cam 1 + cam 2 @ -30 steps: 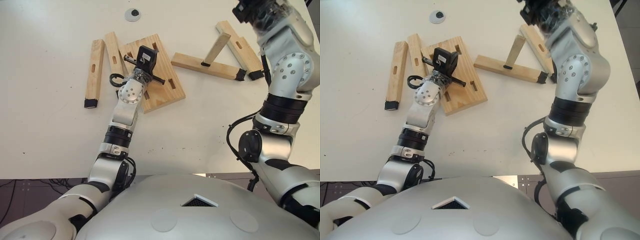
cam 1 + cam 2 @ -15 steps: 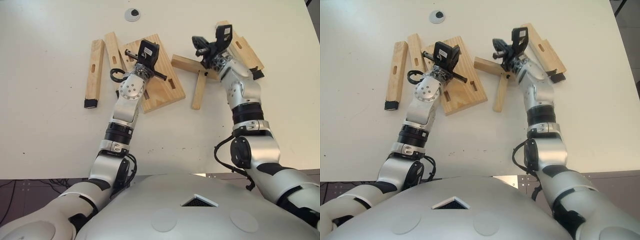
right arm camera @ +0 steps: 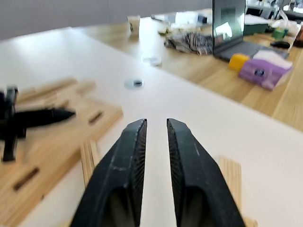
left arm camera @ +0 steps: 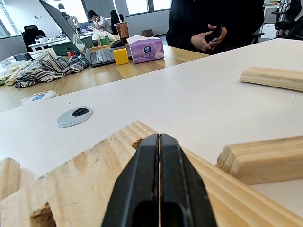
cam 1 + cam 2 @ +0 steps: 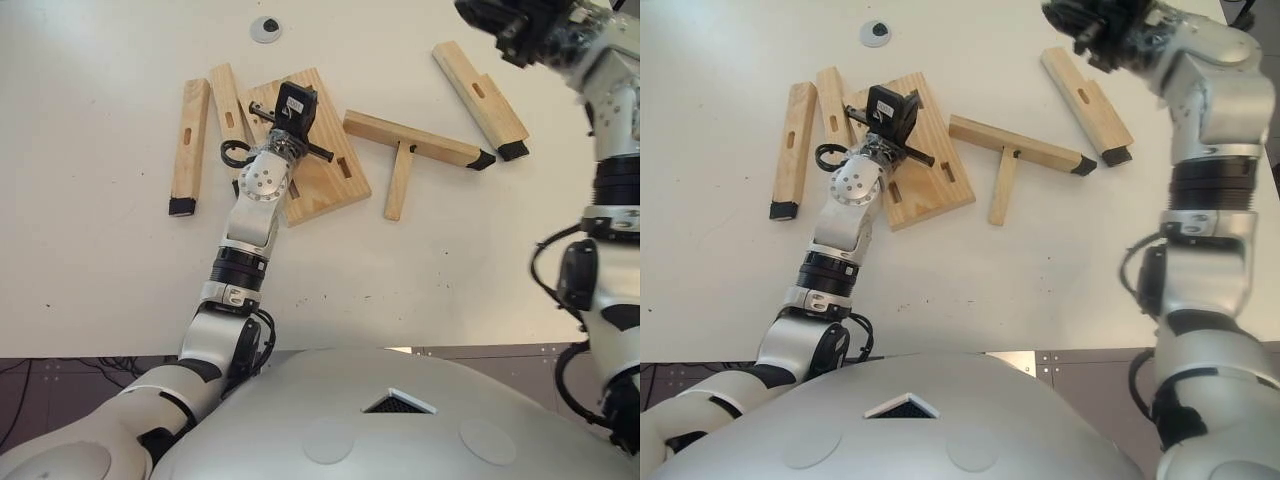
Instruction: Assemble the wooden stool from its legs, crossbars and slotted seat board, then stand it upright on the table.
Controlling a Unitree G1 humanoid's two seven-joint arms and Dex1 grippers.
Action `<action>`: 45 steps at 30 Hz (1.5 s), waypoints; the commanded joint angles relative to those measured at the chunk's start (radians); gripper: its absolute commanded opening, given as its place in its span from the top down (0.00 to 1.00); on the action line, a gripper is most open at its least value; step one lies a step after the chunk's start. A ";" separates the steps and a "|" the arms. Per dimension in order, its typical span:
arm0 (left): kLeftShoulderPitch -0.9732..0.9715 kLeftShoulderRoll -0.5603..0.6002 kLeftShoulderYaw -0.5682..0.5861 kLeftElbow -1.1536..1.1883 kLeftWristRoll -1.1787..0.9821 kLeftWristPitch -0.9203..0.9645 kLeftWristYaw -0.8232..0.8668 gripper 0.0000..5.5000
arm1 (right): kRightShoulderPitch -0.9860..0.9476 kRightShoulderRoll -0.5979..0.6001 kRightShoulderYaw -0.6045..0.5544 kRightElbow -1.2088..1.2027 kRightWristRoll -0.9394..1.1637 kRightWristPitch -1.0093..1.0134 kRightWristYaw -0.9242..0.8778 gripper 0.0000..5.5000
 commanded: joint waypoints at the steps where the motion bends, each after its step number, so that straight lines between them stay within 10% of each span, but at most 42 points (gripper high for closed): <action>1: 0.019 -0.013 -0.002 -0.006 0.010 -0.002 0.021 1.00 | -0.010 -0.072 0.120 0.048 -0.061 0.032 0.179 0.72; 8: 0.024 0.002 -0.006 -0.016 0.013 0.003 0.003 1.00 | 0.030 -0.085 0.213 0.042 -0.115 0.060 0.288 0.46; 17: 0.018 -0.002 -0.011 -0.009 0.012 0.000 0.005 1.00 | 0.047 -0.049 0.253 0.118 -0.191 0.017 0.266 0.46; 28: 0.004 0.005 0.000 -0.003 0.008 0.002 0.004 1.00 | 0.071 -0.013 0.235 0.178 -0.201 -0.065 0.258 0.80; 35: -0.026 0.028 0.051 -0.001 -0.015 0.002 0.009 1.00 | 0.046 -0.045 0.185 0.219 -0.154 -0.084 0.369 0.81; 45: -0.165 0.106 0.319 -0.140 -0.478 0.139 -0.271 0.89 | -0.078 -0.016 0.013 0.234 0.240 0.460 0.640 0.81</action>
